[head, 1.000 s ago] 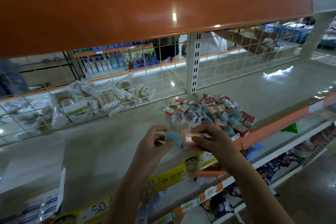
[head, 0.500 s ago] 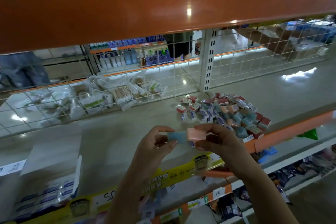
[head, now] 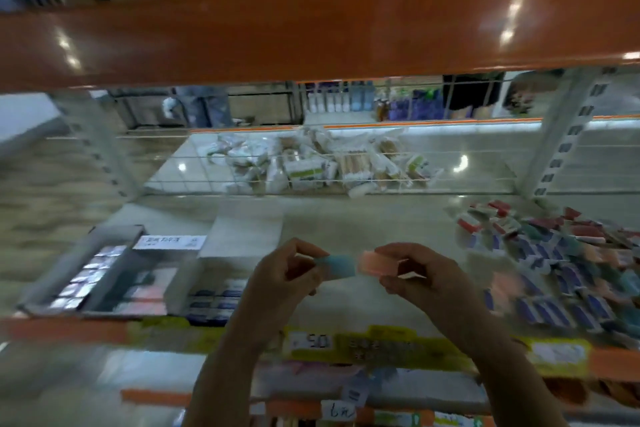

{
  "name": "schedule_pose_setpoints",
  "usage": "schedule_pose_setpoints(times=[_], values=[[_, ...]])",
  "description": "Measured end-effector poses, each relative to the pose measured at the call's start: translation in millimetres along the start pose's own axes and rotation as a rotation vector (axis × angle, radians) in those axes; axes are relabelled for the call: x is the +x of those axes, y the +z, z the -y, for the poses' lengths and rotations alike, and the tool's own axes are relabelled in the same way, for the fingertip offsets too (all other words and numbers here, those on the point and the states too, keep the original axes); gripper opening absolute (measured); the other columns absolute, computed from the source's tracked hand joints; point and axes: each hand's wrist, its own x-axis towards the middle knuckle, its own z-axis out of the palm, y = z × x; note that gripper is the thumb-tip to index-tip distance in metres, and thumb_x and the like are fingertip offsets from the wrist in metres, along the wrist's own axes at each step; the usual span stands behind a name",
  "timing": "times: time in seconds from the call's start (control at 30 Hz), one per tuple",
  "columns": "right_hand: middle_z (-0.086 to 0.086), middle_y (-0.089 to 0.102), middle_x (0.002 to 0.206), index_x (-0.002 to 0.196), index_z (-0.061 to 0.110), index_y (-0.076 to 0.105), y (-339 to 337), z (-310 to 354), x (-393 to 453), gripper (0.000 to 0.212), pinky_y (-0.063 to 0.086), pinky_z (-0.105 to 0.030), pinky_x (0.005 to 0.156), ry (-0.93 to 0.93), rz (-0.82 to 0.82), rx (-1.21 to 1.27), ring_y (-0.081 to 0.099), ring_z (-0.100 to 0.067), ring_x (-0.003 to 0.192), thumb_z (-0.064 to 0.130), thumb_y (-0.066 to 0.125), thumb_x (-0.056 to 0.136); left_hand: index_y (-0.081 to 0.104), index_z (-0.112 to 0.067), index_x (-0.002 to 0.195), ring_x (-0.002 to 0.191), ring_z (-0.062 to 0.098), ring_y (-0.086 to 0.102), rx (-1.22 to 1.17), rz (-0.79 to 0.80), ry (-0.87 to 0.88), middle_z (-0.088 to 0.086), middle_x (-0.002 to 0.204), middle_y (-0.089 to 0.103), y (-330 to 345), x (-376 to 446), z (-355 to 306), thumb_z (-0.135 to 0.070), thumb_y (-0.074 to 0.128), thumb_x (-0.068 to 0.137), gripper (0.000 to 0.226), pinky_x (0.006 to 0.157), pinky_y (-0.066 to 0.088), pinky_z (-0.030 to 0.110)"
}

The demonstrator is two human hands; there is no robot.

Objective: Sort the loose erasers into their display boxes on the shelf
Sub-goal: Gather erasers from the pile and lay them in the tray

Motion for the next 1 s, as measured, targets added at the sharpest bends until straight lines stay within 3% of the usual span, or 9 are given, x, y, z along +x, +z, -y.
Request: schedule_pose_setpoints(times=[0.1, 0.23, 0.5, 0.67, 0.73, 0.87, 1.0], values=[[0.006, 0.067, 0.085, 0.092, 0.033, 0.063, 29.2, 9.9, 15.8, 0.039, 0.048, -0.011, 0.064, -0.040, 0.060, -0.031, 0.064, -0.005, 0.073, 0.000, 0.072, 0.074, 0.060, -0.012, 0.079, 0.048, 0.001, 0.050, 0.001, -0.073, -0.025, -0.005, 0.055, 0.060, -32.2, -3.5, 5.3, 0.002, 0.063, 0.082, 0.015, 0.048, 0.037, 0.012], [0.008, 0.066, 0.082, 0.090, 0.037, 0.062, 73.4, 23.0, 36.8, 0.038, 0.046, -0.009, 0.062, -0.087, 0.116, -0.076, 0.063, -0.003, 0.069, 0.004, 0.075, 0.074, 0.063, -0.015, 0.080, 0.058, 0.006, 0.057, 0.049, -0.163, -0.056, -0.002, 0.063, 0.067, -82.0, -8.5, 16.3, -0.011, 0.070, 0.080, 0.008, 0.055, 0.042, 0.017], [0.016, 0.065, 0.090, 0.091, 0.041, 0.061, 157.2, 50.8, 76.4, 0.036, 0.046, -0.009, 0.066, -0.173, 0.221, -0.141, 0.061, 0.000, 0.079, 0.010, 0.073, 0.077, 0.059, -0.006, 0.081, 0.049, -0.003, 0.048, 0.039, -0.189, -0.047, -0.005, 0.058, 0.062, -180.5, -4.7, 34.6, -0.006, 0.065, 0.084, 0.006, 0.049, 0.036, 0.009], [0.013, 0.065, 0.094, 0.094, 0.040, 0.059, 205.6, 61.7, 99.1, 0.032, 0.050, -0.015, 0.072, -0.229, 0.280, -0.228, 0.060, -0.002, 0.084, 0.015, 0.073, 0.078, 0.062, -0.011, 0.079, 0.064, 0.016, 0.058, 0.027, -0.229, -0.050, 0.007, 0.069, 0.068, -235.8, 3.8, 52.3, -0.018, 0.076, 0.076, 0.016, 0.061, 0.041, 0.030], [0.014, 0.063, 0.096, 0.098, 0.036, 0.060, 223.6, 63.8, 104.8, 0.029, 0.049, -0.014, 0.073, -0.253, 0.328, -0.288, 0.059, 0.000, 0.086, 0.018, 0.072, 0.079, 0.062, -0.012, 0.079, 0.070, 0.021, 0.063, 0.040, -0.217, -0.050, 0.011, 0.073, 0.069, -253.0, 7.4, 60.3, -0.026, 0.076, 0.071, 0.022, 0.063, 0.045, 0.031], [0.012, 0.063, 0.096, 0.106, 0.024, 0.064, 263.7, 66.5, 111.4, 0.026, 0.046, -0.016, 0.074, -0.349, 0.401, -0.469, 0.055, -0.002, 0.086, 0.027, 0.068, 0.081, 0.060, -0.006, 0.079, 0.072, 0.018, 0.064, 0.068, -0.206, -0.047, 0.007, 0.071, 0.068, -279.9, 16.2, 78.3, -0.006, 0.069, 0.080, 0.009, 0.060, 0.045, 0.020], [0.002, 0.060, 0.103, 0.109, 0.019, 0.061, 298.1, 61.8, 118.6, 0.028, 0.040, -0.022, 0.078, -0.370, 0.450, -0.738, 0.049, -0.009, 0.092, 0.036, 0.059, 0.087, 0.060, -0.006, 0.080, 0.072, 0.017, 0.062, 0.065, -0.158, -0.035, 0.011, 0.073, 0.068, -300.0, 24.8, 89.4, -0.011, 0.073, 0.079, 0.014, 0.066, 0.044, 0.030]])
